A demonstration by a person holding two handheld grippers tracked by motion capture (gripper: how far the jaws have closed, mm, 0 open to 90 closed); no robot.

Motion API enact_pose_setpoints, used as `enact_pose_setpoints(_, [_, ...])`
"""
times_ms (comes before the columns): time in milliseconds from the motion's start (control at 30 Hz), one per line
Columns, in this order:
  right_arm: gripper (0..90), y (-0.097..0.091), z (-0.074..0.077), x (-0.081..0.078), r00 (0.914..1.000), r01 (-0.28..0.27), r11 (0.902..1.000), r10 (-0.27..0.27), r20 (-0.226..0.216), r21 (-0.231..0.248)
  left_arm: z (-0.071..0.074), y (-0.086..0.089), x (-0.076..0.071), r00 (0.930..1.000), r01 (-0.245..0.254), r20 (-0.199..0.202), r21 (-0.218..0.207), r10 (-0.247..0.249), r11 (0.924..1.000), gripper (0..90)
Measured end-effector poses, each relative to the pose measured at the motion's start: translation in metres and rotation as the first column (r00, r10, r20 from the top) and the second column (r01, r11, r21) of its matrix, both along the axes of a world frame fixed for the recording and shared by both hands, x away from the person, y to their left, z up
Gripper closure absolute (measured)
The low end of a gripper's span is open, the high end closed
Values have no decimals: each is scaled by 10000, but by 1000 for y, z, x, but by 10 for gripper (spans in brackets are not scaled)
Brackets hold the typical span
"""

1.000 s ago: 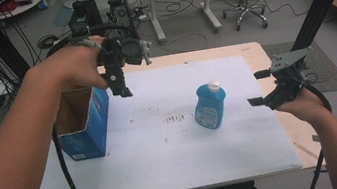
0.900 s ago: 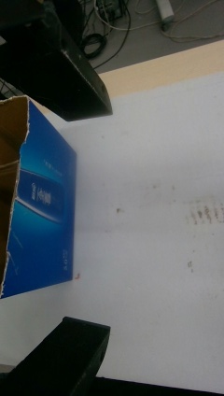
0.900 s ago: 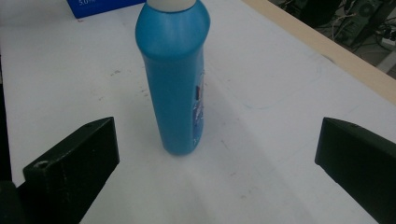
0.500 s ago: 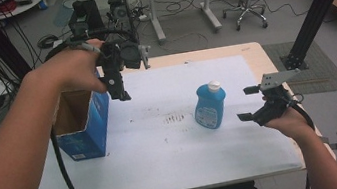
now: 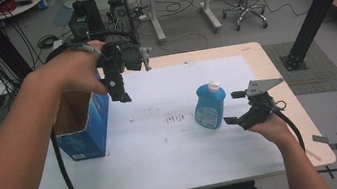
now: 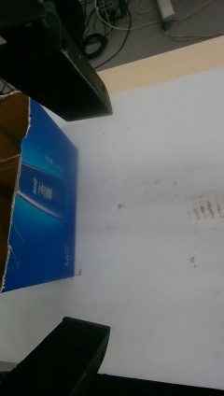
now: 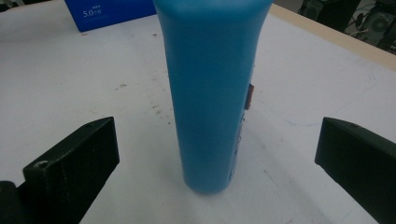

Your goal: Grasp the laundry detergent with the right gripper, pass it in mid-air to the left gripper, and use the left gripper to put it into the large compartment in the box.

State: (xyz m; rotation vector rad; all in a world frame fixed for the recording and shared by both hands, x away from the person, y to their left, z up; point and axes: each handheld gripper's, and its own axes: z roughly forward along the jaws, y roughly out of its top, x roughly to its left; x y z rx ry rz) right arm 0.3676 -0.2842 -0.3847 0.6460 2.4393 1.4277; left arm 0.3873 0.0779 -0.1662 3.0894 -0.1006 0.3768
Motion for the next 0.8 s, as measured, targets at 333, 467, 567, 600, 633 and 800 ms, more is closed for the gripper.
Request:
enact_pose_setpoints(333, [0,16,-14,7,10000,29,10000,-28,-39,94,2,4,-1,10000,-38,45,-71,38,10000,1])
enact_pose_setpoints(467, [0,21,-19,9,10000,50,10000,-50,-84,16,2,4,-2,10000,-68,64,-63,68,10000,1])
enact_pose_setpoints(567, [0,23,-22,11,9999,83,10000,-83,-89,31,3,5,-2,9999,-54,84,-91,55,9999,1])
enact_pose_setpoints(600, [0,24,-22,11,9999,82,10000,-82,-93,52,3,5,-2,10000,-49,81,-108,49,9999,1])
enact_pose_setpoints(633, [0,25,-23,12,9999,111,9999,-110,-87,108,3,5,-2,9999,-55,91,-126,57,9999,1])
enact_pose_setpoints(800, [0,32,-29,16,9998,193,9993,-192,-37,322,3,4,-3,9999,-70,83,-91,71,9999,1])
